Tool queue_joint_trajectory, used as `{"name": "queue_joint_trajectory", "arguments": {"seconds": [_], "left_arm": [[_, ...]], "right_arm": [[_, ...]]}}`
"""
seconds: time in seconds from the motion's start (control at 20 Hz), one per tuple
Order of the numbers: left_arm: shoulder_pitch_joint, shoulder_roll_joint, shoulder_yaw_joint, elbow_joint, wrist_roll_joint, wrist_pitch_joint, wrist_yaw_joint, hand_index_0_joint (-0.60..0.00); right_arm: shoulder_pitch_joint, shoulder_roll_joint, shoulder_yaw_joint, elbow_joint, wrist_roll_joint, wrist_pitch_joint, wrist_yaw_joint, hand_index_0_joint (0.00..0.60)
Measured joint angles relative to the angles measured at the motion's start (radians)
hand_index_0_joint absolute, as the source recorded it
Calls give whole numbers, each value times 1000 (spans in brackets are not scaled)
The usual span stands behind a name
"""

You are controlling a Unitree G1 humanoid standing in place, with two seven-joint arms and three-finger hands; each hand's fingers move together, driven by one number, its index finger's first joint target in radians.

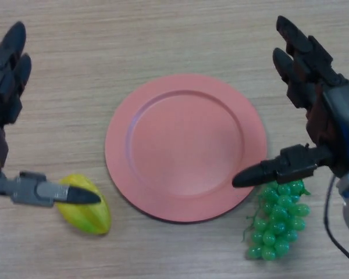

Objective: Pick up the yellow starfruit and place it on the plate

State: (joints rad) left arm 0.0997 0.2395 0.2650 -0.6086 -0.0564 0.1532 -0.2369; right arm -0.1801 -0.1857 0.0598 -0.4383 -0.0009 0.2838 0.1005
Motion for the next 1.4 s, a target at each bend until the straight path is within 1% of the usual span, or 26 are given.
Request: {"name": "queue_joint_trajectory", "arguments": {"seconds": [0.05,0.1,0.2,0.25,0.3,0.4,0.5,0.55,0.6,0.7,0.75,0.85,0.95,1.0,1.1,1.2,1.4], "left_arm": [[30,-22,2,1,12,0,-6,0],[70,-54,1,26,72,-12,-7,0],[121,-67,-5,111,169,-50,24,0],[129,-75,-4,125,179,-53,28,0],[130,-80,1,152,212,-93,38,0],[107,-79,41,198,246,-135,71,0],[101,-78,55,231,249,-139,124,0],[113,-78,41,248,282,-139,142,0],[132,-79,1,272,306,-143,179,0],[146,-81,-67,340,303,-152,209,0],[143,-81,-79,375,303,-169,215,0],[128,-80,-85,457,303,-232,253,0],[106,-69,-85,526,284,-287,262,0],[92,-56,-85,564,221,-312,263,0],[62,-41,-84,620,185,-342,263,0],[36,-39,-86,663,150,-358,262,0],[-18,-25,-95,752,148,-378,263,0]], "right_arm": [[-9,0,-1,3,0,0,-2,0],[-16,0,1,10,0,-12,-6,0],[-50,0,43,67,1,-68,-43,0],[-60,0,50,78,8,-68,-43,0],[-62,0,60,79,45,-69,-43,0],[-54,0,77,79,45,-72,-43,0],[-47,0,75,88,45,-73,-49,0],[-46,0,75,91,45,-73,-54,0],[-45,0,76,92,45,-73,-54,0],[-43,0,79,83,45,-72,-54,0],[-41,0,79,74,45,-71,-54,0],[-39,0,77,70,45,-64,-54,0],[-44,0,79,70,44,-59,-54,0],[-49,0,84,70,44,-59,-58,0],[-56,0,103,70,43,-59,-77,0],[-62,0,118,70,40,-58,-78,0],[-59,0,116,30,40,-23,-79,0]]}}
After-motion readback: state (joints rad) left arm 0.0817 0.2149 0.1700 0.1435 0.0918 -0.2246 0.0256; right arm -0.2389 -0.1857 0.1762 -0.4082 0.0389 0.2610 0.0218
